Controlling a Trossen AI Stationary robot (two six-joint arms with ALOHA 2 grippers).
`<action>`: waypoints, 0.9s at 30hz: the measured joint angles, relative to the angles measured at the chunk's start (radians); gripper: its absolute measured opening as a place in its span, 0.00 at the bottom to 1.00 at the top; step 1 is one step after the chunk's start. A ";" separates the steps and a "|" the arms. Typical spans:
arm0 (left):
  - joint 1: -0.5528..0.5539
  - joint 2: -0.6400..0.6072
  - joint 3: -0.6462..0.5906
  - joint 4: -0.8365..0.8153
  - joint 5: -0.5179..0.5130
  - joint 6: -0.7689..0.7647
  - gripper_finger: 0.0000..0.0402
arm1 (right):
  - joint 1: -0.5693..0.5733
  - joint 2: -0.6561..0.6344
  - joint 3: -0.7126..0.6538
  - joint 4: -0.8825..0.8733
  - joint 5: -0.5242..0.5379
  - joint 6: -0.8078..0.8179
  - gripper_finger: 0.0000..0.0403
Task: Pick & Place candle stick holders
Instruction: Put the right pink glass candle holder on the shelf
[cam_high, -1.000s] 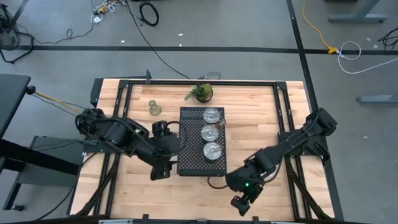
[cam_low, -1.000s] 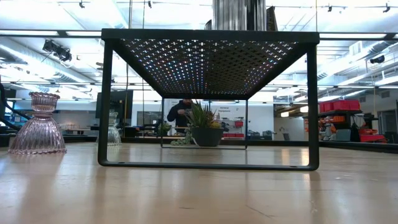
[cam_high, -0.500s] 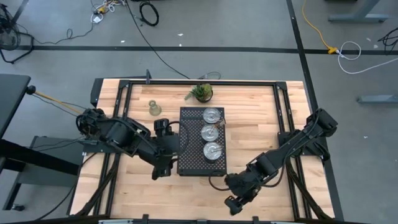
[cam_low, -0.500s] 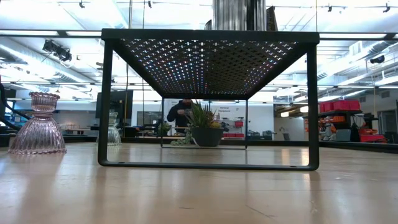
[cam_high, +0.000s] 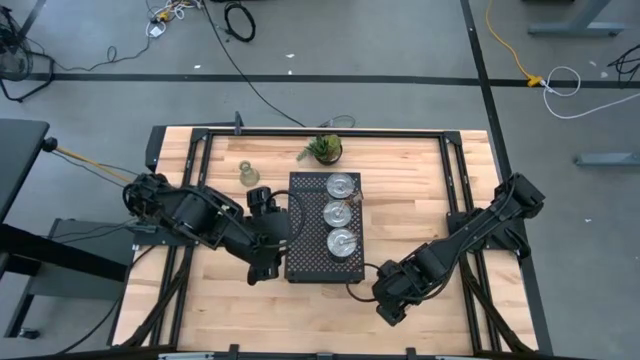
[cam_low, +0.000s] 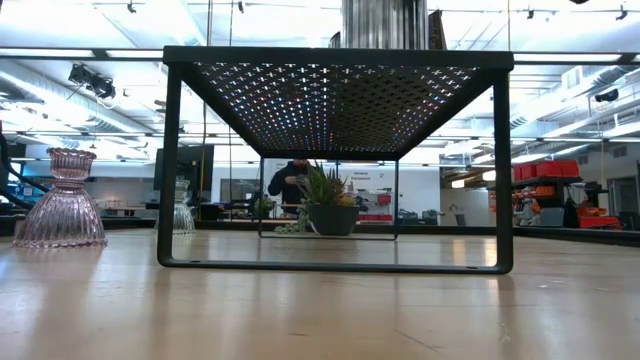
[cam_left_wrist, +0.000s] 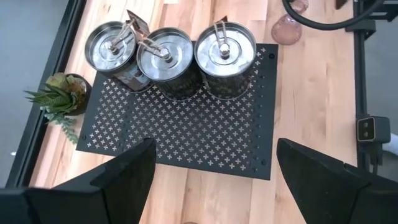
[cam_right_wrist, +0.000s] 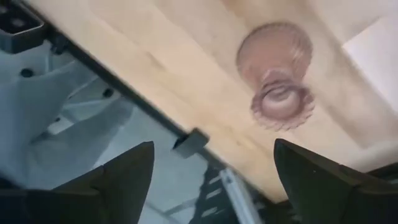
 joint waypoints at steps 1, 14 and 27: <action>0.000 0.000 0.000 0.000 0.000 -0.002 0.83 | 0.002 0.000 0.000 -0.011 0.018 -0.003 0.81; 0.000 0.000 0.000 0.000 0.004 -0.053 0.83 | 0.031 0.001 -0.164 0.075 -0.004 -0.014 0.81; 0.000 0.000 0.000 0.000 0.004 -0.051 0.83 | 0.028 0.001 -0.220 0.167 0.055 0.027 0.81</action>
